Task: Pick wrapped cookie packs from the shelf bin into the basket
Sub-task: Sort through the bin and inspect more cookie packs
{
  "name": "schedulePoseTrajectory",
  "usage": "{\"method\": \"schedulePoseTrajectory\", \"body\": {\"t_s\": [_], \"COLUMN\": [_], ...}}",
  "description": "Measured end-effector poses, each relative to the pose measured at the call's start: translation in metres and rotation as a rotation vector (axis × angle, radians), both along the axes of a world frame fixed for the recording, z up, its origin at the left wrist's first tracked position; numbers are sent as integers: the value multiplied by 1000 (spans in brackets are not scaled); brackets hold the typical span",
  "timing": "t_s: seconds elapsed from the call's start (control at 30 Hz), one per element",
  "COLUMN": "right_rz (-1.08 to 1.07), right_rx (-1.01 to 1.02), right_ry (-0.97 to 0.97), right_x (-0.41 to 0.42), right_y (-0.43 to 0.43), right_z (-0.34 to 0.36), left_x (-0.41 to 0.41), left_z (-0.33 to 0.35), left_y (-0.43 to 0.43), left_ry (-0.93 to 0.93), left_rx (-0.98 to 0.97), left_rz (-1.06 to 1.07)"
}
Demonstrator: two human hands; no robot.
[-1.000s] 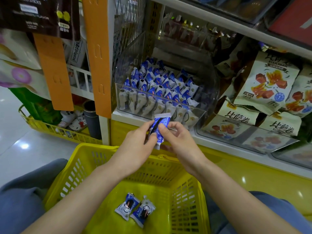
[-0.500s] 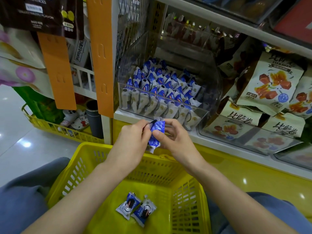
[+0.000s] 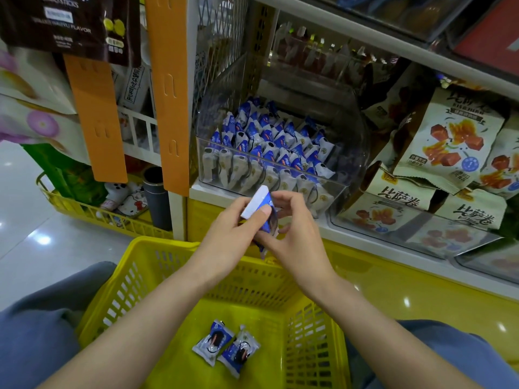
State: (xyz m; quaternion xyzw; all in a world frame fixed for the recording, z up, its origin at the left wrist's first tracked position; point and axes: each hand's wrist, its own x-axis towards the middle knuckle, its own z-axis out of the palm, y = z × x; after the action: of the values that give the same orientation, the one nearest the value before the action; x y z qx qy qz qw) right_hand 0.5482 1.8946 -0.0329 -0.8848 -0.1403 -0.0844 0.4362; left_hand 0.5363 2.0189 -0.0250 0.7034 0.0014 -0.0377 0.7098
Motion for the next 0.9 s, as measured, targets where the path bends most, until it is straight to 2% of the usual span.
{"method": "schedulePoseTrajectory", "body": {"t_s": [0.07,0.17,0.27,0.37,0.53,0.6,0.73,0.9], "right_rz": [26,14,7,62,24,6,67,163], "right_rx": [-87,-31,198,481,657,614,570,439], "right_ry": [-58,58,264,428,459,429,479,410], "right_x": [-2,-1,2,3,4,4,1,0], "right_y": [1,1,0,-3,-9,-10,-6,-5], "right_z": [-3,-2,4,10,20,21,21,25], "left_x": [1,5,9,11,16,18,16,20], "left_z": [-1,-2,-3,-4,0,1,6,18], "left_y": [1,7,9,9,16,19,17,21], "left_ry": [-20,25,60,52,158,123,-92,-346], "left_rx": [20,-86,-251,-254,-423,-360,-88,259], "left_rz": [85,157,172,229,338,330,270,175]}}
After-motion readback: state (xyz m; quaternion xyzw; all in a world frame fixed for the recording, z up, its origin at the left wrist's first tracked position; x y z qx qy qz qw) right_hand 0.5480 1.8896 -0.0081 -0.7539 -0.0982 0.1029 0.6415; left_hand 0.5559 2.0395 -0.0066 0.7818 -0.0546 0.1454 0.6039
